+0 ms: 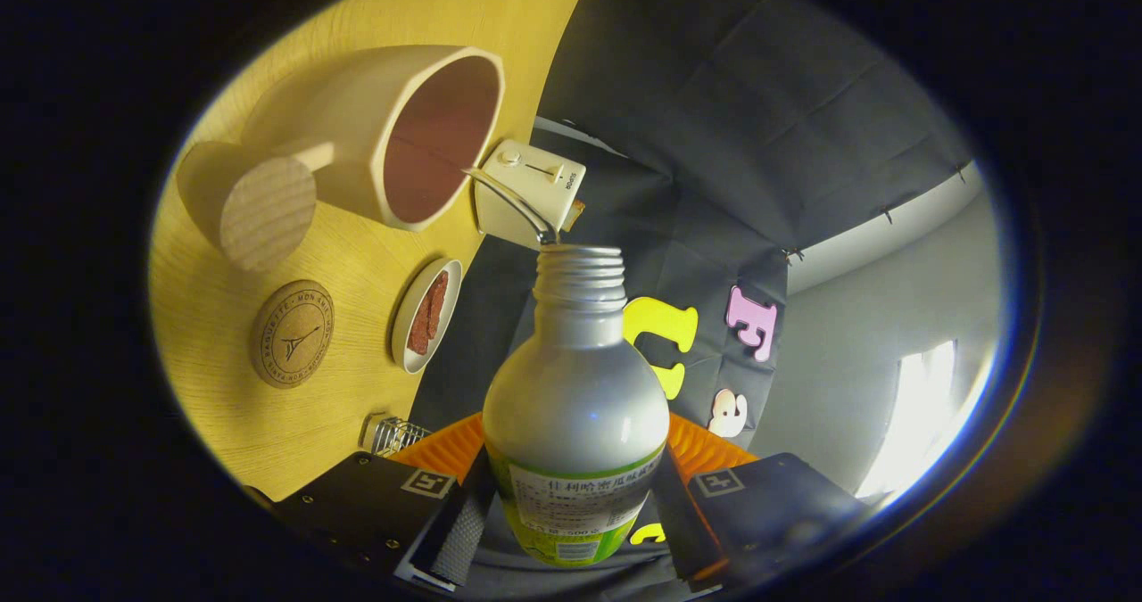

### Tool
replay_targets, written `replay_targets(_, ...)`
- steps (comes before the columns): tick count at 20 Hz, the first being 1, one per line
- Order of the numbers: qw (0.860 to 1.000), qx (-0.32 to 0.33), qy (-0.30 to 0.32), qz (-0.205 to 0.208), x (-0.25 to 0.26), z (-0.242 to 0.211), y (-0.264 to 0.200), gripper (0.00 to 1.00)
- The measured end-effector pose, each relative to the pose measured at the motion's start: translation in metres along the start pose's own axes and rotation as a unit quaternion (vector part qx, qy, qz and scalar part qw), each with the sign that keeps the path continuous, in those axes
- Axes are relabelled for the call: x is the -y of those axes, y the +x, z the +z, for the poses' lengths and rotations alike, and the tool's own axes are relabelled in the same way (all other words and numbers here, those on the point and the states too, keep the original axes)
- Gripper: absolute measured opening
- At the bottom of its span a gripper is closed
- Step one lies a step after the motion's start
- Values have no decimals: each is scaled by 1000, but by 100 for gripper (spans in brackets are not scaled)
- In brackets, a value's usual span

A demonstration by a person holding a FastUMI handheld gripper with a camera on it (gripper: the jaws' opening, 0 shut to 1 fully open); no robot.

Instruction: Take the bottle from table, then pour the juice into the cup, finally place the bottle on the coaster

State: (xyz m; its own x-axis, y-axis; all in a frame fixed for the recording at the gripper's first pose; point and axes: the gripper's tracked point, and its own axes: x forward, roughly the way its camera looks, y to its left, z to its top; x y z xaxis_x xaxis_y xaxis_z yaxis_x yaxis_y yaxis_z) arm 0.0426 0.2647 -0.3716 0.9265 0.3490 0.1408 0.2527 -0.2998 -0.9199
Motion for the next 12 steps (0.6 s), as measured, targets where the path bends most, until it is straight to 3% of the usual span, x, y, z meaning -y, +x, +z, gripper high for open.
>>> replay_targets(12,1000,6,-25,5,2,0,-1,82)
